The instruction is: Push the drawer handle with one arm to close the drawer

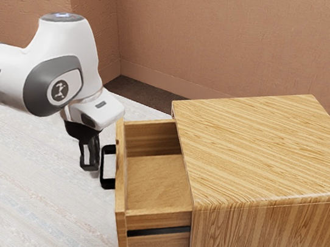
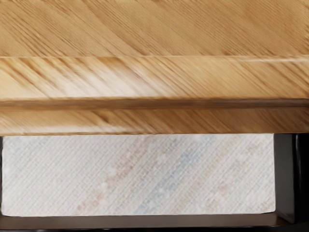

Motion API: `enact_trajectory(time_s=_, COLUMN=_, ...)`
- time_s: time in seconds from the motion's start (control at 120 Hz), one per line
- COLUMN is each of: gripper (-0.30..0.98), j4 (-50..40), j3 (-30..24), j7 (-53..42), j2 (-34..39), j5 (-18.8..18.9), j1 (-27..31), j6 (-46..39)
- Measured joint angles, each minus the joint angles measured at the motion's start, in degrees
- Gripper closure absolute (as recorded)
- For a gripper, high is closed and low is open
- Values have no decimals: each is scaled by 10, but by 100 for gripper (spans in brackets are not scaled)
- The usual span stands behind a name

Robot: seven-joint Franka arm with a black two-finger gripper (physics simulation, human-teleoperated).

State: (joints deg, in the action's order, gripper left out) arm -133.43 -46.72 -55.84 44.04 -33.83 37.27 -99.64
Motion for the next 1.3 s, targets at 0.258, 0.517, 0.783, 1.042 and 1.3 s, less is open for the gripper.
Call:
enact_trajectory(time_s=0.258, gripper=78, j4=46, j3=-75, j7=-8, j2=0, j5=-37, j1=42, j6=1)
enact_trajectory(time_s=0.517, gripper=79, j4=112, j3=-166, j7=-12, j2=-1, j5=-77, j1=119, j6=2)
enact_trajectory(time_s=0.783, gripper=79, j4=151, j3=-215, j7=-15, j2=-1, j5=-108, j1=160, j6=5)
enact_trajectory(time_s=1.042, gripper=79, j4=162, j3=-229, j7=-17, j2=0, j5=-119, j1=176, j6=6)
enact_trajectory(time_s=1.3, gripper=78, j4=162, j3=-219, j7=-20, j2=-1, j5=-120, j1=164, j6=7)
